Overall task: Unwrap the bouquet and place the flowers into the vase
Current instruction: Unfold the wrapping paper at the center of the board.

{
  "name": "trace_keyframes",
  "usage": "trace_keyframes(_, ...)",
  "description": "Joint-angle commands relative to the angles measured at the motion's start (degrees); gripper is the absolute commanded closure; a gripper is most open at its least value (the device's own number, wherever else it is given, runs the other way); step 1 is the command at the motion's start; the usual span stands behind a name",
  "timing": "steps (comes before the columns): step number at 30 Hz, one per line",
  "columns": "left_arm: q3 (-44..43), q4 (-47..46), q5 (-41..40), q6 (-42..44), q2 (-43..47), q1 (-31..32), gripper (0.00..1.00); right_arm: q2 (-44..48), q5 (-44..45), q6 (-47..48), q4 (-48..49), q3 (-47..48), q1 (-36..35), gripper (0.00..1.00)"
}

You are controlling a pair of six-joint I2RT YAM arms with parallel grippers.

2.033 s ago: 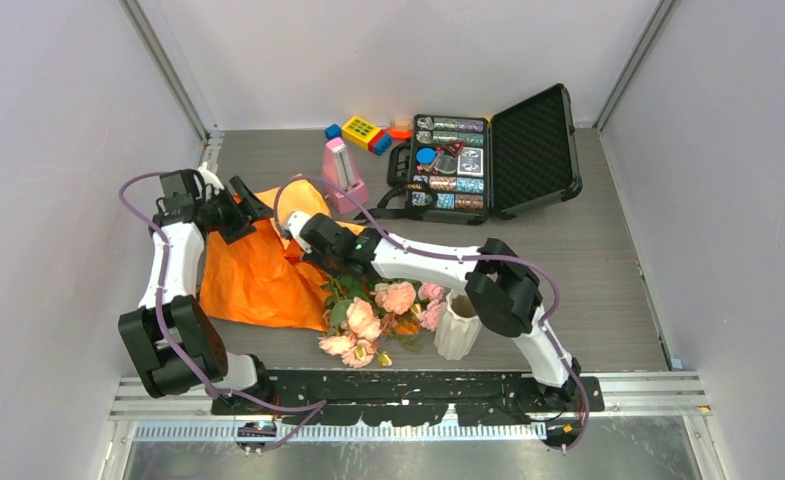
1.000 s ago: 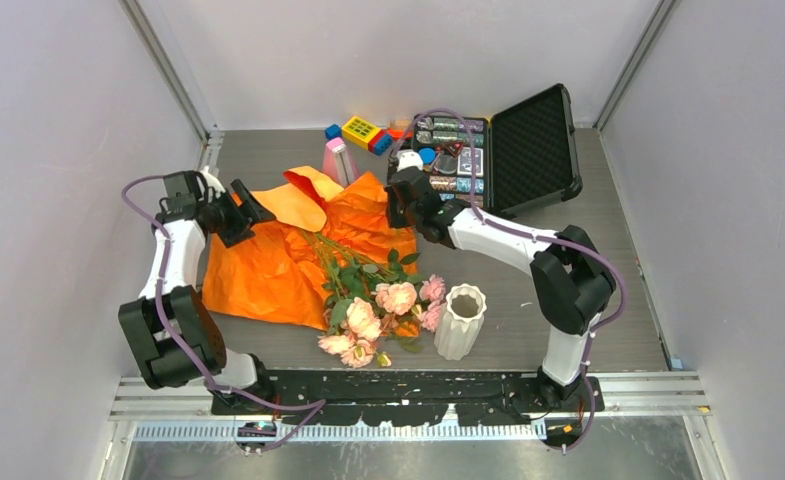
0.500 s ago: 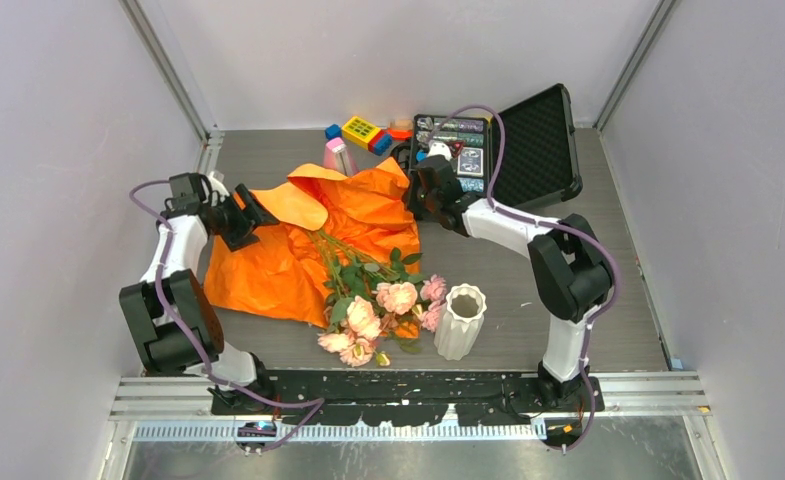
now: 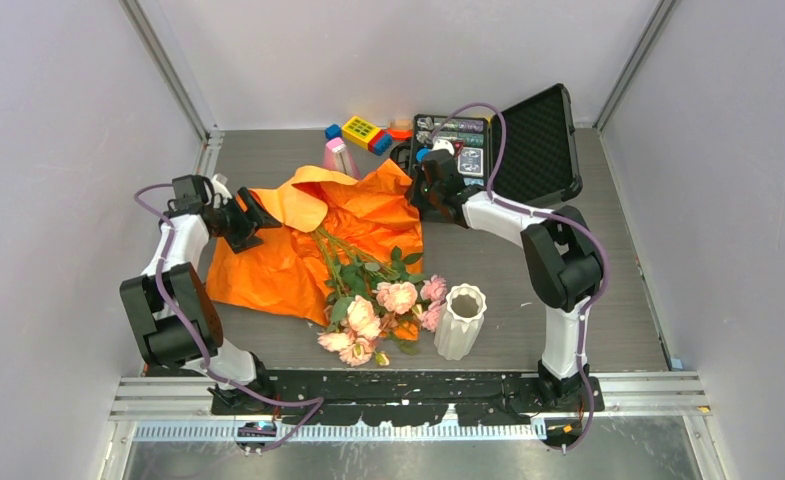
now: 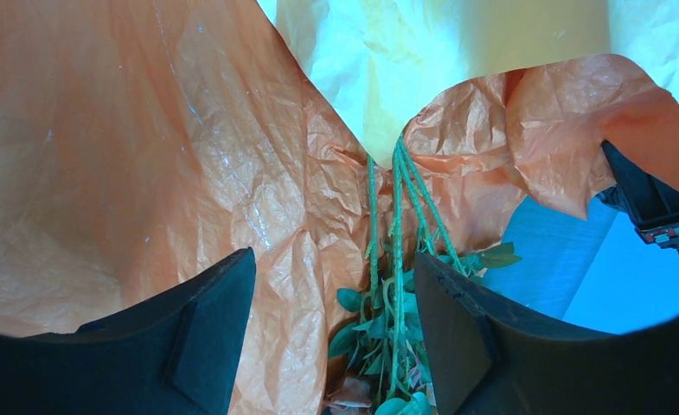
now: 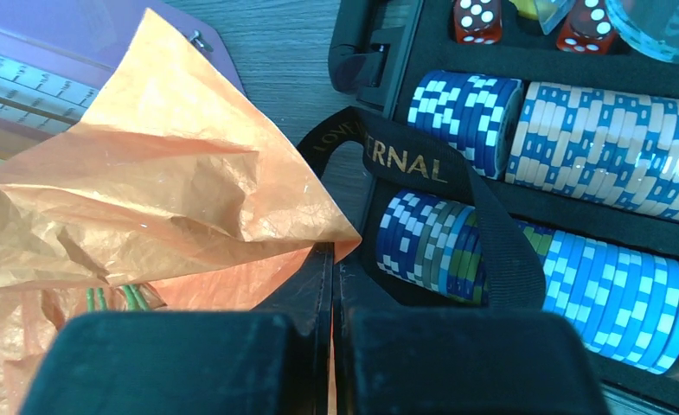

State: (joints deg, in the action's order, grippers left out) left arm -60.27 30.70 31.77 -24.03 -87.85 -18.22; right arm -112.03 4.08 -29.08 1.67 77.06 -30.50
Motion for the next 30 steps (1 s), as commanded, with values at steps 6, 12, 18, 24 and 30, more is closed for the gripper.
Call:
trace_keyframes(6,-0.2,-1.64,1.75,-0.22,2.31,1.56,0.31,4.47,-5.44,3.62,-1.22,2.4,0.86,0.75)
trace_keyframes(12,-0.99,-1.21,2.42,0.36,2.45,2.18,0.32,9.27,-13.4,6.85,-4.98,1.19,0.86,0.58)
trace_keyframes(18,-2.39,0.87,0.65,2.17,3.86,2.38,0.32,15.33,-17.19,5.74,-3.14,-5.19,0.87,0.45)
trace_keyframes(24,1.53,-6.58,7.66,-3.01,4.88,-7.28,0.28,18.44,-18.68,7.03,-4.32,-8.14,0.88,0.4)
trace_keyframes(30,0.06,-1.35,-1.55,1.55,6.02,-12.91,0.28,20.15,-21.7,9.71,-2.86,-11.33,0.81,0.38)
